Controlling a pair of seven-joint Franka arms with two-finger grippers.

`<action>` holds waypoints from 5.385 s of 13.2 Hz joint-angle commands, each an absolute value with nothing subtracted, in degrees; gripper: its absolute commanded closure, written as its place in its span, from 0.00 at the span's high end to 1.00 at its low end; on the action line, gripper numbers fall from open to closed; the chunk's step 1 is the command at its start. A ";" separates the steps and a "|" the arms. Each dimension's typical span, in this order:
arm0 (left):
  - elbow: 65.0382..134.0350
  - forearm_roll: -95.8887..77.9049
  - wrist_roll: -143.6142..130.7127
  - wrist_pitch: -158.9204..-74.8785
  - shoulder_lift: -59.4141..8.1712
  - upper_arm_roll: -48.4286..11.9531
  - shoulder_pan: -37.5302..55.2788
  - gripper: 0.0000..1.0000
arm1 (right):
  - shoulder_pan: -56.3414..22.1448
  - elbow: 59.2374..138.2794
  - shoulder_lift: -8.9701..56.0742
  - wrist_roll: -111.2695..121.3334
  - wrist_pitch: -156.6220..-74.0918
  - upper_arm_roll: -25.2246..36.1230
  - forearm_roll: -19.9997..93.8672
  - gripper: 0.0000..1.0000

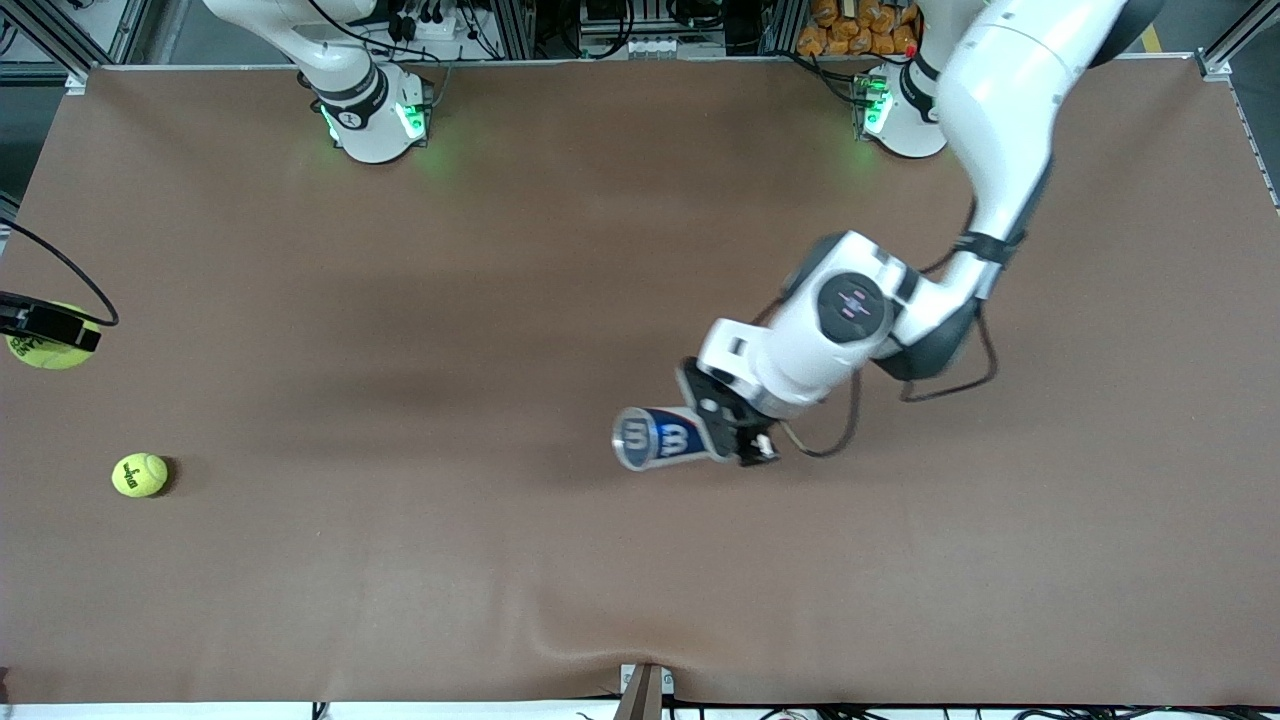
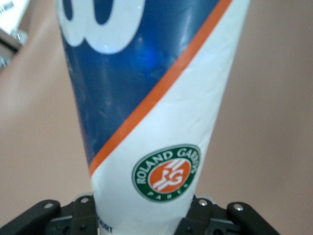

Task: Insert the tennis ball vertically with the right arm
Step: 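Lift the can upright with the left gripper and carry it to the table middle, then carry the Roland Garros ball with the right gripper over the can opening, then open the right gripper to drop the ball into the can, then move the right gripper back to the Wilson ball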

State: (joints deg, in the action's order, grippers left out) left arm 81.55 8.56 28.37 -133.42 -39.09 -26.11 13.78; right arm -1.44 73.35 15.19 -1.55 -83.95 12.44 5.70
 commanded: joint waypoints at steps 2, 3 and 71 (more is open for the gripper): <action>81.39 6.60 18.91 -145.86 -42.00 -25.75 17.39 0.55 | -1.14 73.83 14.50 -2.20 -83.67 11.95 5.27 0.00; 81.56 6.33 17.42 -150.16 -43.06 -25.75 18.27 0.55 | -1.14 73.92 14.50 -2.20 -83.67 11.95 5.27 0.00; 82.79 -2.99 3.52 -203.73 -64.78 -11.25 41.75 0.80 | -9.26 73.56 21.00 -27.29 -83.67 12.04 3.69 1.00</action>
State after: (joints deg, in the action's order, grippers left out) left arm 82.63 -1.52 4.06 -203.19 -64.38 -11.88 40.94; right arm -13.66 72.79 21.87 -33.30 -84.01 13.28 3.33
